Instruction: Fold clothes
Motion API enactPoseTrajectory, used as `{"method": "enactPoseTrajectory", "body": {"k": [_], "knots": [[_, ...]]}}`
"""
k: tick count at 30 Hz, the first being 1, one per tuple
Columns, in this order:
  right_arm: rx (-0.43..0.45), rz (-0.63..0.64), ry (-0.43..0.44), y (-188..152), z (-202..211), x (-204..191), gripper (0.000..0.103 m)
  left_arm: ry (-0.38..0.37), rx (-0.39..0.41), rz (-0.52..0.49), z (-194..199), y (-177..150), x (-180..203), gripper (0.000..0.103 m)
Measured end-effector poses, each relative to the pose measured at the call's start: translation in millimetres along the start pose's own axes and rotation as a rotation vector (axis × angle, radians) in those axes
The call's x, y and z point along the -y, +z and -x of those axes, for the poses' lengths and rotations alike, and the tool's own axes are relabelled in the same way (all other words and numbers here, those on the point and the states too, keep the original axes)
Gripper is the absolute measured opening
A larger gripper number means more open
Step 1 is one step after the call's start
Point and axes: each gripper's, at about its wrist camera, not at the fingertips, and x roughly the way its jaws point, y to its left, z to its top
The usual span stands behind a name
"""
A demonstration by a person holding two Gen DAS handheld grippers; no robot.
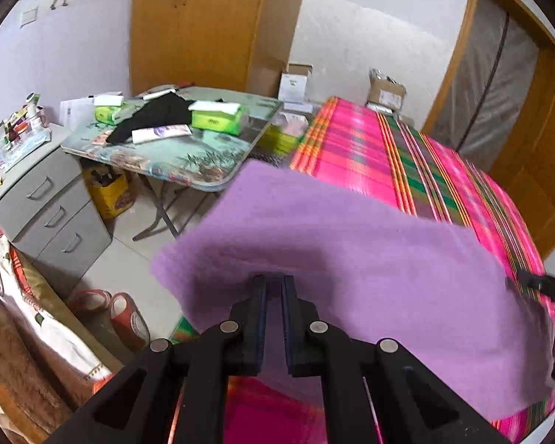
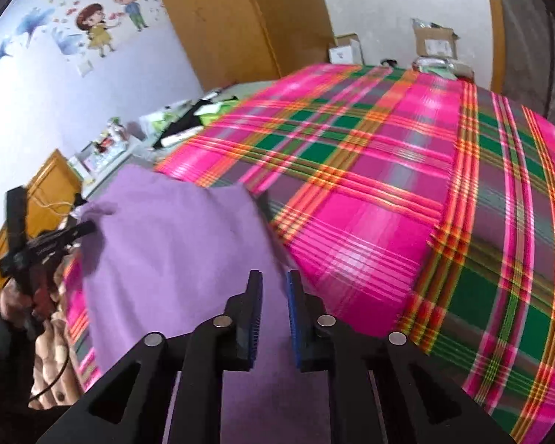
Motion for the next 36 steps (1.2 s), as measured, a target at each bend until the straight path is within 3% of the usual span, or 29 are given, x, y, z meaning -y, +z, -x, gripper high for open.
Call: {"method": "enactPoseTrajectory", "body": {"k": [7, 13, 17, 22, 25, 27, 30, 33, 36], "knots": [[-0.047, -0.068, -0.011, -7, -26, 4, 0.014, 0.006, -0.028, -0.021, -17, 0, -11, 0.007], [0.086, -0.134, -0.057, -15, 32, 28, 0.018, 0.005, -0.022, -0.008, -7, -4, -20, 0.007], [0.136, -0.157, -0.089, -50, 78, 43, 0.022, 0.007, -0.024, -0.011, -8, -8, -21, 0.007], [0.084, -0.224, -0.122, -106, 89, 57, 0.022, 0.013, -0.026, -0.008, -11, -7, -20, 0.007], [0.112, -0.334, -0.176, -125, 95, 80, 0.02, 0.016, -0.031, -0.009, -8, -8, -20, 0.007], [0.155, -0.373, -0.185, -126, 103, 85, 0.021, 0.025, -0.022, -0.011, -1, -8, -21, 0.007], [0.179, -0.314, -0.18, -117, 107, 71, 0.024, 0.029, 0.002, 0.009, 8, -9, -25, 0.007], [0.162, -0.252, -0.126, -112, 92, 52, 0.024, 0.01, -0.001, 0.05, 10, -8, -34, 0.007], [0.114, -0.306, -0.163, -110, 71, 61, 0.018, -0.003, 0.009, 0.078, 18, -8, -42, 0.007]]}}
